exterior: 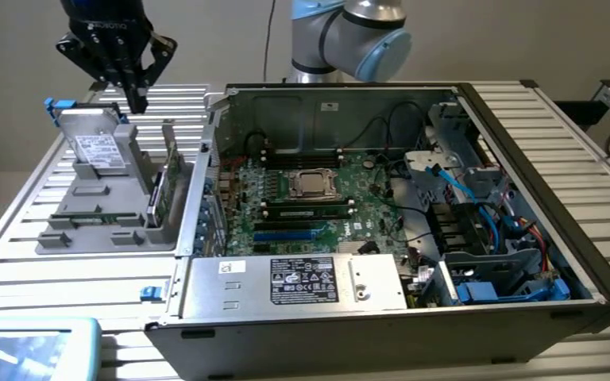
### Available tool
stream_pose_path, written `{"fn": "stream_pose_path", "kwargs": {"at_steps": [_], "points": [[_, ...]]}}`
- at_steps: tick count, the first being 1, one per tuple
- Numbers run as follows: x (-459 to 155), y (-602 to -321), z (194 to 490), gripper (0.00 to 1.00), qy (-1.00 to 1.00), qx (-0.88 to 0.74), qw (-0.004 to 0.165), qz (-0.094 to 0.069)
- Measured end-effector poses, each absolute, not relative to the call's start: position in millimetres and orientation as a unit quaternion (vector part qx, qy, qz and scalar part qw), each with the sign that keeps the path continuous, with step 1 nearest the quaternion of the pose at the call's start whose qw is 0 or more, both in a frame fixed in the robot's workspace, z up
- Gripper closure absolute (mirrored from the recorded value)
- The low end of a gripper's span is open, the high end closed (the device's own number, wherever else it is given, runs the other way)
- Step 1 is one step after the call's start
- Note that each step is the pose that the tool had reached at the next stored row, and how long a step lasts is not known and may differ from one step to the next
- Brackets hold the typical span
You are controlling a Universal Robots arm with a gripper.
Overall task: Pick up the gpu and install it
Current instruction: 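Reach for the gpu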
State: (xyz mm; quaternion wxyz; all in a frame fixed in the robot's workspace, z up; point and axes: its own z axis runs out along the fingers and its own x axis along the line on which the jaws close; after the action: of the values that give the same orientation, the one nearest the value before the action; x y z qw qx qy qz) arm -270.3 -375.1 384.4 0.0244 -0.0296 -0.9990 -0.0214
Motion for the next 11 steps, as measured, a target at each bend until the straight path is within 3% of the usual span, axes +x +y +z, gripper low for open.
{"fn": "stream_pose_path", "kwargs": {"at_steps": [11], "points": [[-274.8, -374.1, 382.4, 0.88, -0.999, -0.029, 0.014, -0.021]]}}
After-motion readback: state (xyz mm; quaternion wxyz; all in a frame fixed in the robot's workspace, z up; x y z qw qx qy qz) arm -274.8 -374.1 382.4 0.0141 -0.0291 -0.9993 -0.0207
